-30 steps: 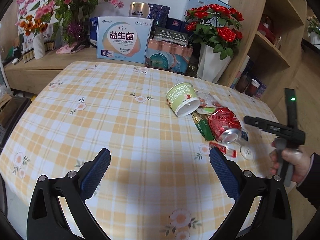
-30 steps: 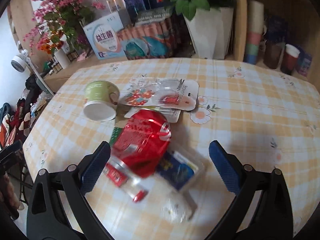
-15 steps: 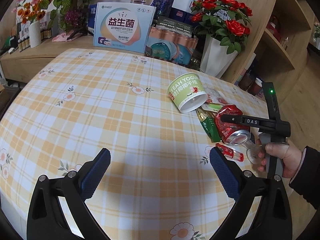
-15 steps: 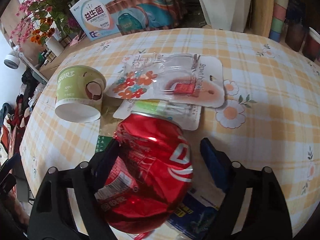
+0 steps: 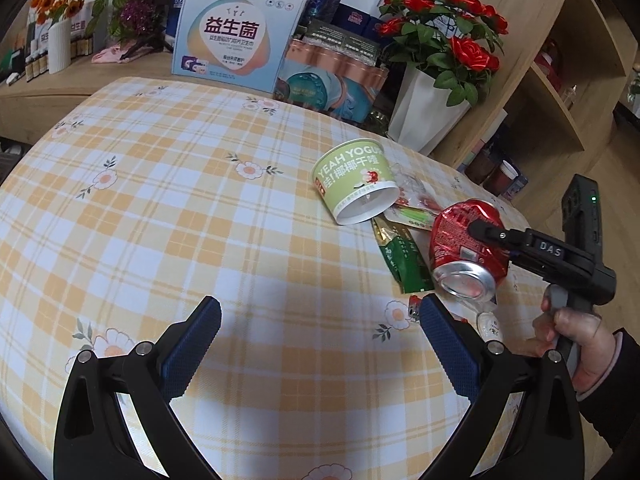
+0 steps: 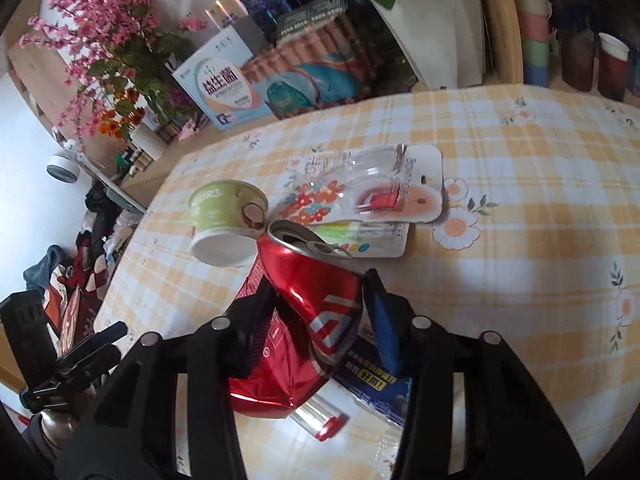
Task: Collect trash
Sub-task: 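Grasp the green yogurt cup with the left tool while the right tool holds the can, then carry the red can and yogurt cup over to the bin with both tools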
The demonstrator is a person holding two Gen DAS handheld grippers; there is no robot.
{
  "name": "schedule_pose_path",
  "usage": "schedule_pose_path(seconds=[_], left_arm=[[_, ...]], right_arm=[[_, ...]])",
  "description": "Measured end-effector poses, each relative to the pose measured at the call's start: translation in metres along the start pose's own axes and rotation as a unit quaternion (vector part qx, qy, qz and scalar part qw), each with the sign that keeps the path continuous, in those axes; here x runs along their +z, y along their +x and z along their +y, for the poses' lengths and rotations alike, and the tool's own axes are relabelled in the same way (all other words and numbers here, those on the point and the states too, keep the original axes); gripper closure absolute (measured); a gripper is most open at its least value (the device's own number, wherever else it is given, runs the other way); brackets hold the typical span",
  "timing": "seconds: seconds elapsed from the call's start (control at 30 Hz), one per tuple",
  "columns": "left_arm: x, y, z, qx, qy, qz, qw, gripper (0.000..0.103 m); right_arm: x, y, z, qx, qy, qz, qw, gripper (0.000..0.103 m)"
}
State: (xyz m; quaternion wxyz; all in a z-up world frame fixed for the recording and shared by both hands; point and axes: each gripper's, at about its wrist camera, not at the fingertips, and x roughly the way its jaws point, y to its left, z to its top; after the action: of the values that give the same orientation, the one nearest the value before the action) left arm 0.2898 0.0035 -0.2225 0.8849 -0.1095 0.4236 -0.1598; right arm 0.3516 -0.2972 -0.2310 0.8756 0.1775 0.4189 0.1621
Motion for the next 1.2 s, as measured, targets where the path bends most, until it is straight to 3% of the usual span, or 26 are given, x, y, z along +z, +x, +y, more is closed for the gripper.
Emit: schedule_pose_path(seconds=[0.2,0.4,0.57,0.67,0.8,0.93,0.97,1.03,1.1,1.2], left_arm=[[0.017,0.014,-0.011,-0.009,-0.003,0.007,0.9999,0.006],[0.053,0.048,-0.02,-0.031,-0.06,0.019,0.9975,0.006],[0.086,0.081,-0.031,-0.004,-0.084,0.036,0.9958,0.006],[0.099,0.102,-0.026,-0.008,-0.12,0.068,0.9904,0.006],[0.111,0.12,-0.019,0.032,-0.14,0.075,0.9867,0.006],[0.113,0.14,-0.014,0.04,-0.16,0.101,0.9812,0.006],[0.114,0.143,-0.014,0.04,-0.16,0.103,0.9809,0.007],[0.113,0.144,-0.016,0.025,-0.145,0.102,0.9838,0.028],[0.11,0.137,-0.018,0.037,-0.129,0.103,0.9856,0.028],[0.103,0.121,-0.022,0.026,-0.103,0.092,0.99,0.029]], right_arm=[[0.001,-0.029,-0.015,-0.045,-0.003,-0.046,0.998,0.056],[0.0,-0.051,-0.045,-0.084,0.012,-0.061,0.995,0.056],[-0.003,-0.069,-0.069,-0.093,0.02,-0.061,0.994,0.056],[-0.006,-0.08,-0.072,-0.107,0.004,-0.064,0.992,0.056],[-0.011,-0.091,-0.072,-0.11,-0.003,-0.07,0.991,0.056],[-0.021,-0.105,-0.071,-0.111,-0.003,-0.083,0.99,0.056],[-0.026,-0.108,-0.071,-0.111,-0.001,-0.085,0.99,0.056],[-0.033,-0.111,-0.072,-0.111,0.003,-0.084,0.99,0.056],[-0.04,-0.114,-0.074,-0.112,0.009,-0.081,0.99,0.056],[-0.046,-0.12,-0.076,-0.111,0.023,-0.084,0.99,0.056]])
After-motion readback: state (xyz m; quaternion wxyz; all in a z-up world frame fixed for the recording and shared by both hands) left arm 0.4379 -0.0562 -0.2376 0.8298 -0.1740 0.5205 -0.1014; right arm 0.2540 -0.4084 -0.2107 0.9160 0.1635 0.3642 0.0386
